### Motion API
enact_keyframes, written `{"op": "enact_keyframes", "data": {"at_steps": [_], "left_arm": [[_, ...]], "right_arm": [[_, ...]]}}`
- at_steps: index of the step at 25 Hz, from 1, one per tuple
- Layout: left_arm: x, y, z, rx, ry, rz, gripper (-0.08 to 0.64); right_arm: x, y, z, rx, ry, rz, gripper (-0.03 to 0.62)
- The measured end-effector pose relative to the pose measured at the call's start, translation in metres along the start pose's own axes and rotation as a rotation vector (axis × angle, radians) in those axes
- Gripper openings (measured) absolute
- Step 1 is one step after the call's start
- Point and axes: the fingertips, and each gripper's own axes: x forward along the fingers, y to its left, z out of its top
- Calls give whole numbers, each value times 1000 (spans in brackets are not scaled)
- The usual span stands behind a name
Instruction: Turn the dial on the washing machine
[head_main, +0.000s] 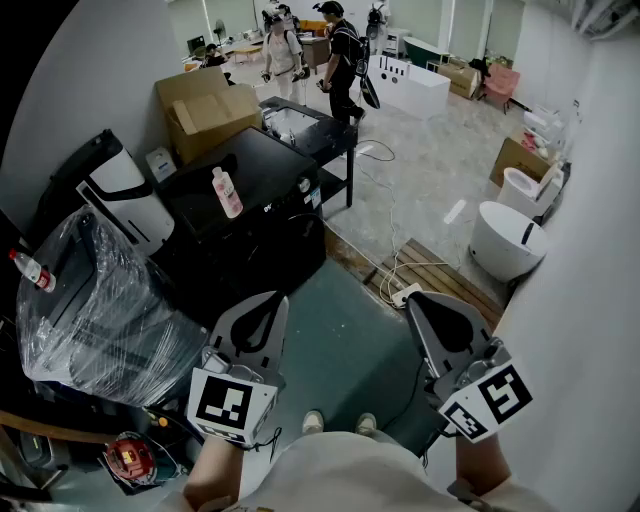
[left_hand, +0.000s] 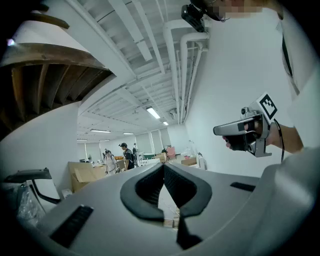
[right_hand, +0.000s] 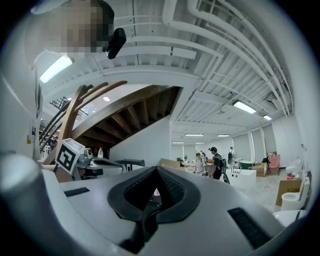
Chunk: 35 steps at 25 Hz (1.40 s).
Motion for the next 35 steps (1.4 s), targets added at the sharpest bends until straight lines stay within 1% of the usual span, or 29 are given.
{"op": "enact_keyframes", "data": {"at_steps": [4, 10, 18, 22, 24, 29, 32, 35], "left_arm": [[7, -6, -2, 2, -7, -7, 20], [16, -16, -7, -11, 9, -2, 18], [29, -31, -11, -16, 33, 14, 20], [40, -48, -5, 5, 30, 30, 20], [45, -58, -3, 0, 29, 33, 20], [65, -75, -7, 9, 43, -2, 20], [81, -73, -14, 21, 57, -9, 18], [99, -64, -20, 20, 68, -13, 18]], "right_arm": [[-3, -10, -6, 20, 2, -15, 28], [-10, -24, -11, 47, 1, -22, 28], [-19, -43, -18, 56, -9, -2, 28], [-32, -59, -24, 60, -14, 9, 28], [-38, -67, -28, 64, -17, 9, 28], [-41, -86, -34, 99, -30, 12, 28], [-34, -100, -39, 106, -25, 15, 28], [-23, -116, -43, 114, -29, -10, 29]]}}
